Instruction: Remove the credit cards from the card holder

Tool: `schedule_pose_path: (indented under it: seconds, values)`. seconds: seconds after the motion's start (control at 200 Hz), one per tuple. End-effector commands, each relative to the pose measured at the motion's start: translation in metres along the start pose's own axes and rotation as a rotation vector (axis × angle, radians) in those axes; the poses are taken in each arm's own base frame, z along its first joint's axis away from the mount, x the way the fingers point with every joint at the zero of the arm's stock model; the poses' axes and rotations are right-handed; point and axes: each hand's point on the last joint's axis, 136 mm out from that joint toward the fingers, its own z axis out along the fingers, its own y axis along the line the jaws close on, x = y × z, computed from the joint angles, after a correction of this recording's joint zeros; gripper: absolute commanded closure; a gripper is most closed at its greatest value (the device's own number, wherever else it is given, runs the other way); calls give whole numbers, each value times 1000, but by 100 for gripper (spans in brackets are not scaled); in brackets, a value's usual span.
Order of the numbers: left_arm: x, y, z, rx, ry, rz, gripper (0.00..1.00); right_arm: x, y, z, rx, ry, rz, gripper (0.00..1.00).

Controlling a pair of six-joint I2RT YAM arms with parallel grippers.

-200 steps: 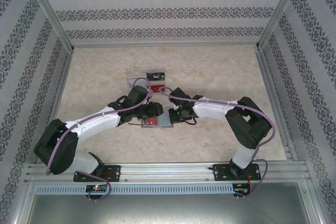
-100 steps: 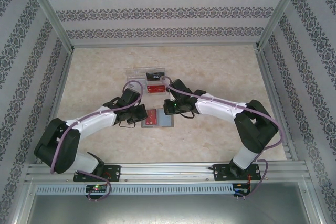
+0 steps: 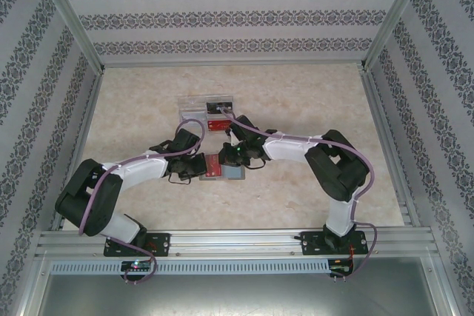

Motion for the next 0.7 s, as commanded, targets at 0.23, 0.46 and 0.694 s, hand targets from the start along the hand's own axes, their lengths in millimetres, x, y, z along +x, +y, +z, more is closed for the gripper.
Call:
schedule_pose_path:
  seconds: [0.23,0.46,0.694]
  values:
    - [10,15,6,-23,24,-21,100,3,-4,13,0,31,48,90]
    - [11,17,5,-26,22,-26,100,5,-12,12,32,29,53,84]
    - [12,19,7,-34,26,-29,100,1,-12,-1,37,-7,45,84]
